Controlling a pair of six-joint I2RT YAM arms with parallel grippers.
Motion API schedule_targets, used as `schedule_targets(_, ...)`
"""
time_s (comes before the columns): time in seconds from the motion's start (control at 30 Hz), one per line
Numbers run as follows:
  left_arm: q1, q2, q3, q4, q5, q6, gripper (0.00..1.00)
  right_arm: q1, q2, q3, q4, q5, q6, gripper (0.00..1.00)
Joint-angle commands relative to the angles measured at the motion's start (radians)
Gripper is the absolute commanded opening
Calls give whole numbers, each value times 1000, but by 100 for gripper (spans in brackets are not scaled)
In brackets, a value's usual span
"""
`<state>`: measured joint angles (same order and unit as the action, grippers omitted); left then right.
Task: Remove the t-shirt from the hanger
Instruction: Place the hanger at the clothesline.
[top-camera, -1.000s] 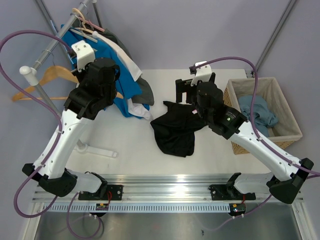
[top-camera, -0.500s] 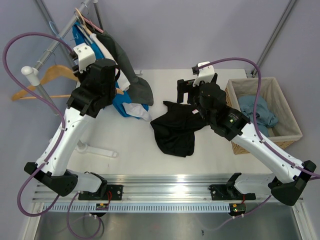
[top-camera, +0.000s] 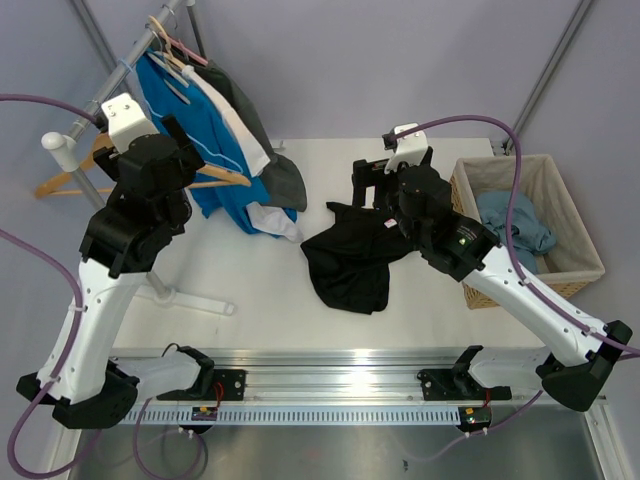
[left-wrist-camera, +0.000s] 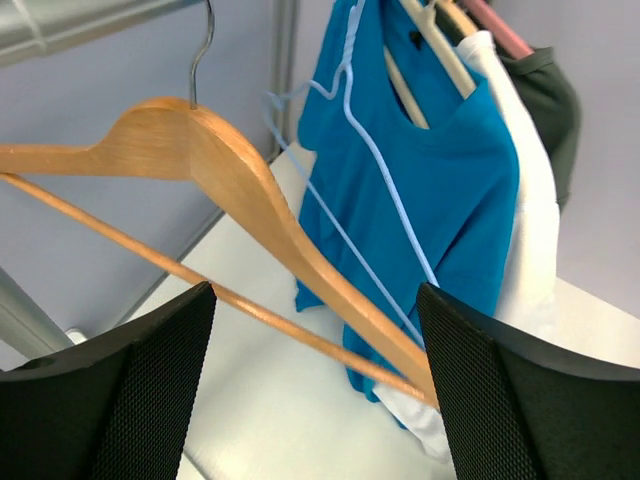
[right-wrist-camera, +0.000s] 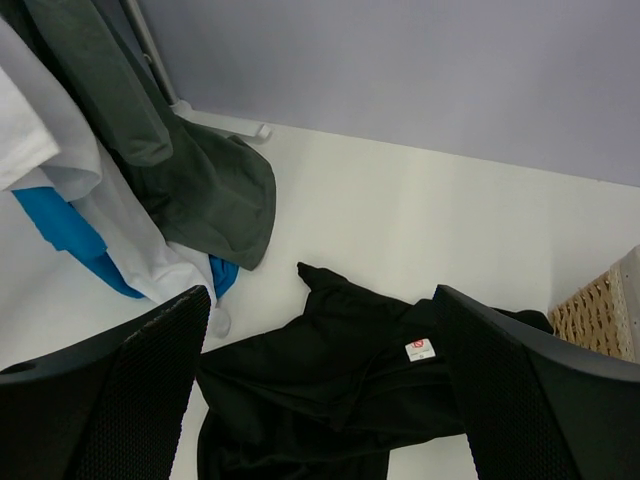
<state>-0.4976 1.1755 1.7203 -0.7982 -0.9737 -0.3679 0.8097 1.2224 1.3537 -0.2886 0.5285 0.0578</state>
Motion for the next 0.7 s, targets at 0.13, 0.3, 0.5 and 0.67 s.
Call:
schedule_targets(0.13,-1,-28,48,27,194,44,86,9,15,41,-30,-27,13,99)
schedule_targets(0.3,-12,-17,100,30,516,73,94,9,29,47,-29,-28,13,100)
schedule_targets(0.5,-133,1,4,128,698,92,99,6,84,61,-92,33,114,100)
schedule_targets(0.67,-218,-60,-243,314,754,67,99,-218,123,-8,-149,-330,341,100)
